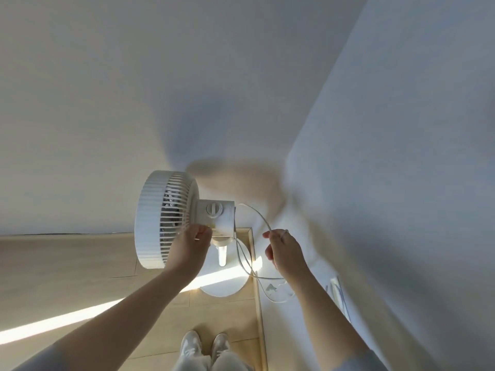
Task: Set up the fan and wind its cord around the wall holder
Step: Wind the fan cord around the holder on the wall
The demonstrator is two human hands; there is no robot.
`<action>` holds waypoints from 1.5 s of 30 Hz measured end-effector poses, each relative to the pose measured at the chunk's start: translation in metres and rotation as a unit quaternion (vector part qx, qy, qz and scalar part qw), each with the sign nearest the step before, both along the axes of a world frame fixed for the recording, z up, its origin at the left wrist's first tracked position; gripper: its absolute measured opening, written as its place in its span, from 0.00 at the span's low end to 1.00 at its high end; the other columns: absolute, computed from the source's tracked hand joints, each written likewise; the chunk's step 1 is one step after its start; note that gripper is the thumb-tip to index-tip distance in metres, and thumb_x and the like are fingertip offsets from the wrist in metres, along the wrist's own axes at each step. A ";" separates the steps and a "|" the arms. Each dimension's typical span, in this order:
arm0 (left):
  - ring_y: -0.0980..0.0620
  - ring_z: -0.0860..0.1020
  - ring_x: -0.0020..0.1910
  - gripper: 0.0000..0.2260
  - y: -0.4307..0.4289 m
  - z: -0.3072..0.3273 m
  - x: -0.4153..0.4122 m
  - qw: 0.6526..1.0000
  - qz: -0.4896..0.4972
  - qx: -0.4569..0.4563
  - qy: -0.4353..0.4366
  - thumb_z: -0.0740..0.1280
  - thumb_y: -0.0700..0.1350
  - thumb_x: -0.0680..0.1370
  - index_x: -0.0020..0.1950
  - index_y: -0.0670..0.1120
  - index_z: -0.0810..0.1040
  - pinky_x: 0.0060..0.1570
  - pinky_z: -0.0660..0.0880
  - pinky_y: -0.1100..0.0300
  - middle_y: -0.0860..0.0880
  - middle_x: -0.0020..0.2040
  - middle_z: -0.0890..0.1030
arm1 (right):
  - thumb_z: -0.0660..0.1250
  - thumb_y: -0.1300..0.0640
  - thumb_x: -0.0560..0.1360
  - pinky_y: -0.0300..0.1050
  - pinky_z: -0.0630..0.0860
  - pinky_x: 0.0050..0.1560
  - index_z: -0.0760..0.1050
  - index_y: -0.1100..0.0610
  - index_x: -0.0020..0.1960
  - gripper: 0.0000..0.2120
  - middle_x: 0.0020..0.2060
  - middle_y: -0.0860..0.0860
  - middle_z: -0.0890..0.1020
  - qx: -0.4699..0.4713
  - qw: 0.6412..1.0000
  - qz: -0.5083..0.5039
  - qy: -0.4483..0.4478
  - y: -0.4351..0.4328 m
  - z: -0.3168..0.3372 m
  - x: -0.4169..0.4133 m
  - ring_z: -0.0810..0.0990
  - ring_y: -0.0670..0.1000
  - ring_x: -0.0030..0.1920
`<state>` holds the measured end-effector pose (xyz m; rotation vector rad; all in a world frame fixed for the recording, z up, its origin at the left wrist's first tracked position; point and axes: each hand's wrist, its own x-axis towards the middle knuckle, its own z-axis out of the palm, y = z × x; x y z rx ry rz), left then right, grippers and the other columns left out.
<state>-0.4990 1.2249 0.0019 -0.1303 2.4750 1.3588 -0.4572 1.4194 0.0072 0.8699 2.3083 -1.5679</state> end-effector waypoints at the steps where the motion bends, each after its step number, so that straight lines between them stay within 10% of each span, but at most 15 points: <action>1: 0.47 0.80 0.43 0.07 0.000 -0.006 0.002 1.000 0.004 0.001 -0.002 0.60 0.47 0.78 0.40 0.52 0.74 0.48 0.79 0.44 0.47 0.43 0.82 | 0.52 0.58 0.81 0.30 0.63 0.22 0.73 0.62 0.54 0.13 0.28 0.51 0.73 0.007 1.000 0.007 0.003 0.000 -0.003 0.003 0.68 0.39 0.18; 18: 0.49 0.81 0.46 0.10 -0.012 -0.130 0.095 0.999 0.003 0.032 0.033 0.58 0.46 0.78 0.47 0.45 0.78 0.52 0.78 0.45 0.48 0.46 0.82 | 0.54 0.57 0.80 0.36 0.67 0.32 0.79 0.60 0.47 0.15 0.27 0.45 0.74 0.154 0.981 0.066 0.098 -0.004 -0.103 0.105 0.73 0.45 0.30; 27: 0.46 0.80 0.41 0.15 -0.013 -0.066 0.139 0.992 -0.005 0.118 0.032 0.57 0.48 0.80 0.46 0.40 0.79 0.53 0.77 0.48 0.43 0.41 0.82 | 0.51 0.45 0.81 0.43 0.68 0.38 0.82 0.58 0.42 0.26 0.28 0.46 0.74 0.240 0.949 0.111 0.172 -0.005 -0.020 0.153 0.74 0.50 0.34; 34: 0.38 0.80 0.49 0.22 -0.014 -0.033 0.137 0.987 0.069 0.090 0.114 0.57 0.57 0.79 0.49 0.38 0.76 0.54 0.77 0.43 0.37 0.48 0.81 | 0.50 0.56 0.80 0.44 0.71 0.39 0.81 0.61 0.46 0.21 0.27 0.47 0.76 0.259 0.930 0.124 0.230 -0.004 0.040 0.150 0.73 0.52 0.33; 40: 0.46 0.78 0.53 0.23 -0.010 -0.024 0.142 0.983 -0.015 0.178 0.040 0.55 0.62 0.78 0.57 0.46 0.77 0.54 0.75 0.50 0.47 0.54 0.82 | 0.50 0.51 0.80 0.48 0.75 0.60 0.81 0.56 0.53 0.22 0.51 0.50 0.84 0.218 0.932 0.135 0.256 -0.004 0.046 0.152 0.81 0.51 0.52; 45: 0.49 0.79 0.50 0.26 -0.012 -0.025 0.147 0.987 -0.009 0.150 0.056 0.51 0.59 0.80 0.52 0.42 0.81 0.47 0.73 0.57 0.46 0.51 0.84 | 0.51 0.51 0.81 0.44 0.73 0.41 0.80 0.56 0.39 0.22 0.36 0.51 0.81 0.228 0.915 0.096 0.320 0.000 0.058 0.160 0.76 0.45 0.31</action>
